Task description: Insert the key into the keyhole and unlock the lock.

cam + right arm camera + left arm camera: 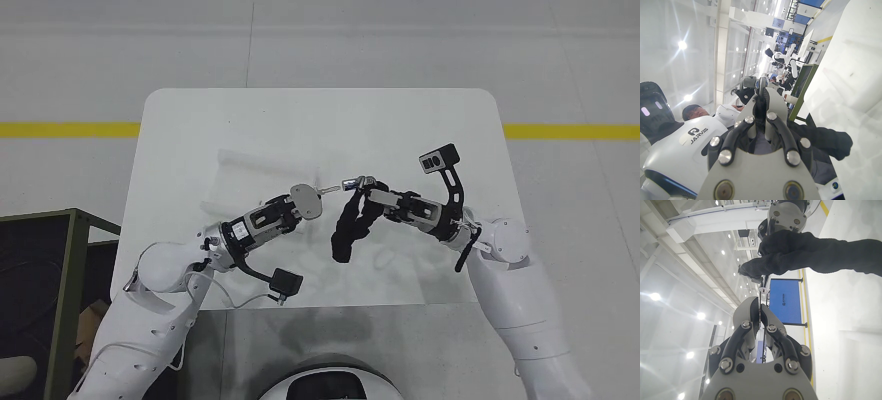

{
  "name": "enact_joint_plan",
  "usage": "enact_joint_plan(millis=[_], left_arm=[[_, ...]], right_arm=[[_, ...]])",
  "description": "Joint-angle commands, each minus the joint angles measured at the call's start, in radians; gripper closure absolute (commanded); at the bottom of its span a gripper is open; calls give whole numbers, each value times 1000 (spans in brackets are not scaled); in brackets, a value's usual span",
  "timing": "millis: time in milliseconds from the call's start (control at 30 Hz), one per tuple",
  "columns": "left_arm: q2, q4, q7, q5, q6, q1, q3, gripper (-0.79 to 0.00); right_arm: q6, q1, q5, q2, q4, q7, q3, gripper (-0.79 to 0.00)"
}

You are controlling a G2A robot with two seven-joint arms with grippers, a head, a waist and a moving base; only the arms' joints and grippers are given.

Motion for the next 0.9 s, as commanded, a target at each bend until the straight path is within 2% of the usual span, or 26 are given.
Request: enact_joint_plan(millis=[0,867], left_arm=[[1,-1,0,-3,-1,0,1,0],[10,-7,2,22,-3,2,10,0]], right_arm=[[0,0,-1,1,-3,-1,-1,0],[-9,0,-7,13,-10,-5,-11,0]])
